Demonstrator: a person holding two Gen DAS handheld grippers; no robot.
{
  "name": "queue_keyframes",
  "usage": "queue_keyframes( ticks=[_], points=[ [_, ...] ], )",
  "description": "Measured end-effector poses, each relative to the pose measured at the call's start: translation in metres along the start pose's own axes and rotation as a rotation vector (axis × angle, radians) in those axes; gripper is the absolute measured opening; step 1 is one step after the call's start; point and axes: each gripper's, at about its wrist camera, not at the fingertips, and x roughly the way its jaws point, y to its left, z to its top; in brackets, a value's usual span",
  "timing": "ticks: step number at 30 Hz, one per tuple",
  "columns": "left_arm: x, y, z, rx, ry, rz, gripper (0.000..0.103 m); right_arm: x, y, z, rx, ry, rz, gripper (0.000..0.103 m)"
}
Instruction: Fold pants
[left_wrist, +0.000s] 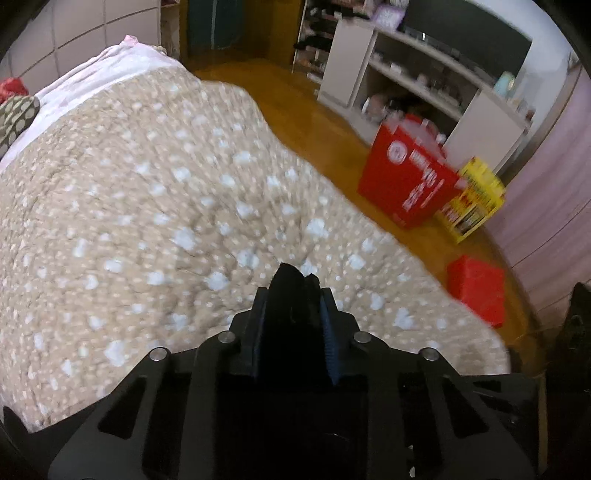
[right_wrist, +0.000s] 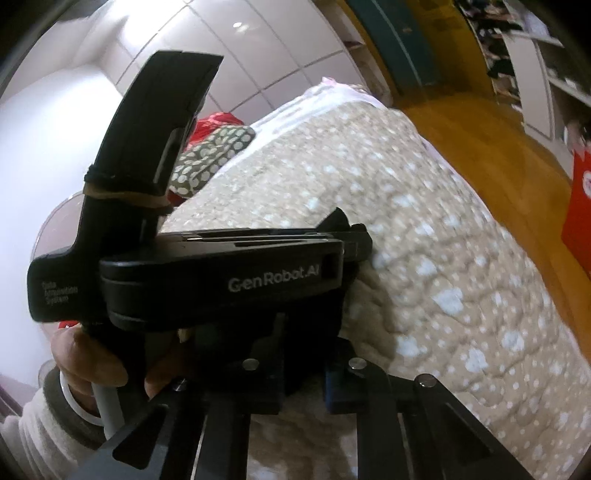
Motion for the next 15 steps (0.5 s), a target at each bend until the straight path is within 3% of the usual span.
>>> queue_keyframes(
  ticks=[5, 9, 12, 15],
  points=[
    [-0.077, 0.031, -0.004, -0.050, -0.134, 0.033, 0.022, -0.012, 0.052, 0.021, -0.130, -0.051, 0.055, 0.014],
    [-0.133, 0.077, -0.034, -0.123, -0.197, 0.110, 0.022, -0.004, 0.111, 0.028, -0.241, -0.051, 0.154, 0.014],
    [-0.158, 0.113, -0.067, -0.206, -0.205, 0.191, 0.022, 0.014, 0.146, 0.020, -0.300, -0.013, 0.222, 0.014],
    [-0.163, 0.146, -0.108, -0.297, -0.158, 0.301, 0.022, 0.053, 0.184, 0.000, -0.342, 0.069, 0.289, 0.014]
  ],
)
